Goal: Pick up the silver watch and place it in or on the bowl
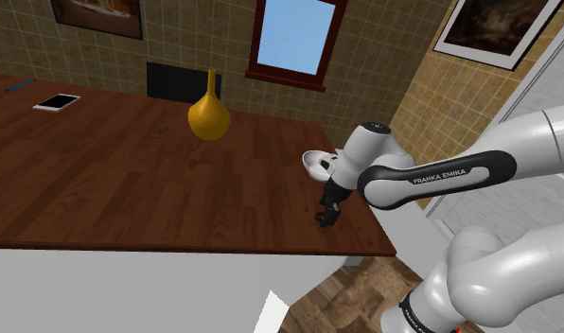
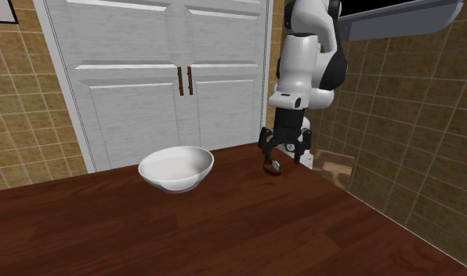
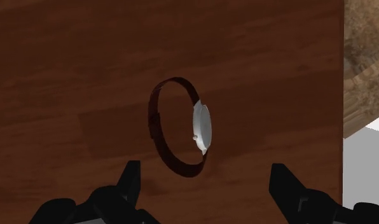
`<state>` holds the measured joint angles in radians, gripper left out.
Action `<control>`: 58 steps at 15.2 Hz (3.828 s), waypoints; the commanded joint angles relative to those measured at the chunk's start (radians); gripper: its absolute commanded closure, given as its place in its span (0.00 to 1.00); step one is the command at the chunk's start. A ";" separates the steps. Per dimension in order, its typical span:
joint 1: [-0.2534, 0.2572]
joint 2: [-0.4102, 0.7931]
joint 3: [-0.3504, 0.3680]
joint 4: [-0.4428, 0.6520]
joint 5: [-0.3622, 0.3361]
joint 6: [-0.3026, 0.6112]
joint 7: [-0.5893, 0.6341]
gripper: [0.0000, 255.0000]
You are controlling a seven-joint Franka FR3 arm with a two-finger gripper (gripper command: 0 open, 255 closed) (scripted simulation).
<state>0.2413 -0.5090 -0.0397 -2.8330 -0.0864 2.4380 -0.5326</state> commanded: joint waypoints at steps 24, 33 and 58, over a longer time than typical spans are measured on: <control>0.003 -0.030 0.001 0.029 0.004 -0.059 -0.002 1.00; 0.007 -0.107 0.003 0.106 0.012 -0.212 -0.009 1.00; -0.057 0.179 -0.195 0.552 -0.008 -0.359 -0.270 1.00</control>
<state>0.1871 -0.3733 -0.2169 -2.3237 -0.0993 2.0780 -0.7774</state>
